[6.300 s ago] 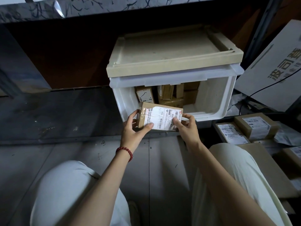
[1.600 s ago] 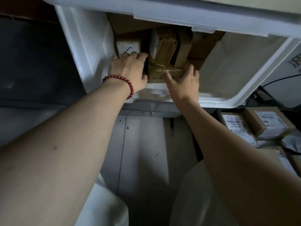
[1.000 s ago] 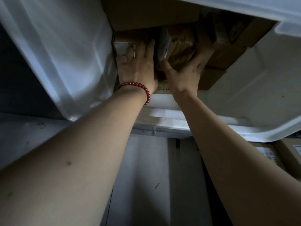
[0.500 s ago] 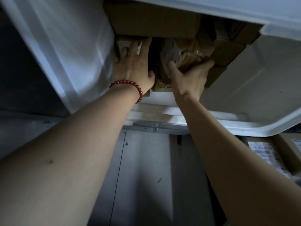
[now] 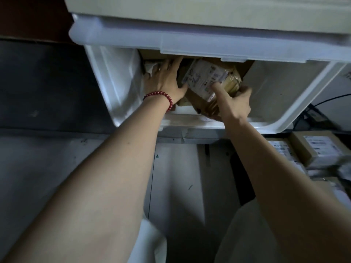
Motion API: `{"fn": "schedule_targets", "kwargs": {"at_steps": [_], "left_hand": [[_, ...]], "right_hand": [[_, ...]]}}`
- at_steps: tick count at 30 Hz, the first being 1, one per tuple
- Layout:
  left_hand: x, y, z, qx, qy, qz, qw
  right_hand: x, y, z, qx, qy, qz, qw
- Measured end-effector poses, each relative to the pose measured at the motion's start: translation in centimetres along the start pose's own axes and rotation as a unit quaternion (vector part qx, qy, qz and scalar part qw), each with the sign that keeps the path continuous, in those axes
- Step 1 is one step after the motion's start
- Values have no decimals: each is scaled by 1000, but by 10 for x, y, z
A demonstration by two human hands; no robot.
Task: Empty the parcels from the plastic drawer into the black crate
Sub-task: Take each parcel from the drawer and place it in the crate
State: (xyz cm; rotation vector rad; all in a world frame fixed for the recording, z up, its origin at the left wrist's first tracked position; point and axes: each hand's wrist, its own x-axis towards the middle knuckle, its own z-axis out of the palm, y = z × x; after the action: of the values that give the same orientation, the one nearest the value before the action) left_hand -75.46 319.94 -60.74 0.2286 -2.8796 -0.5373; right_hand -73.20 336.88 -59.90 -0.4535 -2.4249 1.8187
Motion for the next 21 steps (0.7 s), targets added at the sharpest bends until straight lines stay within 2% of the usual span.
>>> {"fn": "schedule_targets", "kwargs": {"at_steps": [4,10,13,21], "left_hand": [[3,13,-10,-12,-26,-1,1000],[-29,29,-20,-78,-53,-26,995],[-46,32,-23,-146,-61,-31,987],[-96,25,-41,-253,-66,-49,964]], "right_hand": [[-18,6,-31,53,-26,43,997],[-28,8,-64,67,-73,36,994],[-34,10,-72,111,-115,53,986],[-59,9,-77,123,-204,60,970]]}}
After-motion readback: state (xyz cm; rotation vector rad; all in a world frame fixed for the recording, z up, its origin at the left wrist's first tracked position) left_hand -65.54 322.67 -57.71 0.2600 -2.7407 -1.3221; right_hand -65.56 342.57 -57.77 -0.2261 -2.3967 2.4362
